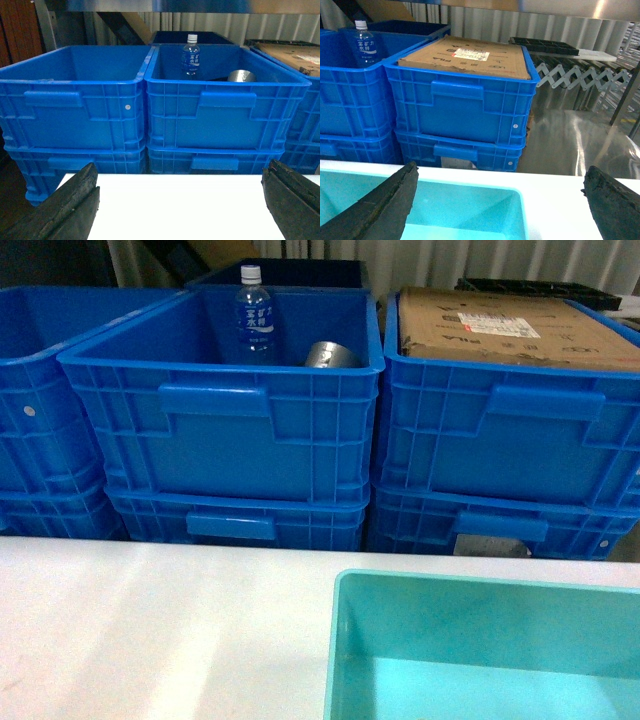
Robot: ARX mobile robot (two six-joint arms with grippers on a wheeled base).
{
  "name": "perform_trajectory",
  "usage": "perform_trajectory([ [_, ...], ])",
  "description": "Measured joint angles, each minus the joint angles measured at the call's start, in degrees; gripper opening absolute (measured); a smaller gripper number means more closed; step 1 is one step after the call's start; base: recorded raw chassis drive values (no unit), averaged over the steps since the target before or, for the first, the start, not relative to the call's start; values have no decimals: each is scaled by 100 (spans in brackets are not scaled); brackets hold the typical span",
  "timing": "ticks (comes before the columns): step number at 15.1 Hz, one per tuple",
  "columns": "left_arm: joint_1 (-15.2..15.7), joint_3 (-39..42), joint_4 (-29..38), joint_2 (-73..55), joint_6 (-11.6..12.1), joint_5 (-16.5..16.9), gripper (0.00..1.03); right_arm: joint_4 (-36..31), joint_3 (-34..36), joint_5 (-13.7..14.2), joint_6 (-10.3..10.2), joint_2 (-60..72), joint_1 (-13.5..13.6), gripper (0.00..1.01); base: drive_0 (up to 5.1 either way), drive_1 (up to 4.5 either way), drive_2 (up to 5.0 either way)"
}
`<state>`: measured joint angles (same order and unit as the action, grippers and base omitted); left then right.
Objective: Pick red block from blue box to shelf
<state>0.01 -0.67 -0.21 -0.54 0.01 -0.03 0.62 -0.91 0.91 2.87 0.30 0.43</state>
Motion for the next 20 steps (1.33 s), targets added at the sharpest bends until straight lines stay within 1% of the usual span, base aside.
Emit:
perform_trajectory([
  [20,0,0,0,0,0,0,98,0,0,0,0,0,0,98,0,0,0],
])
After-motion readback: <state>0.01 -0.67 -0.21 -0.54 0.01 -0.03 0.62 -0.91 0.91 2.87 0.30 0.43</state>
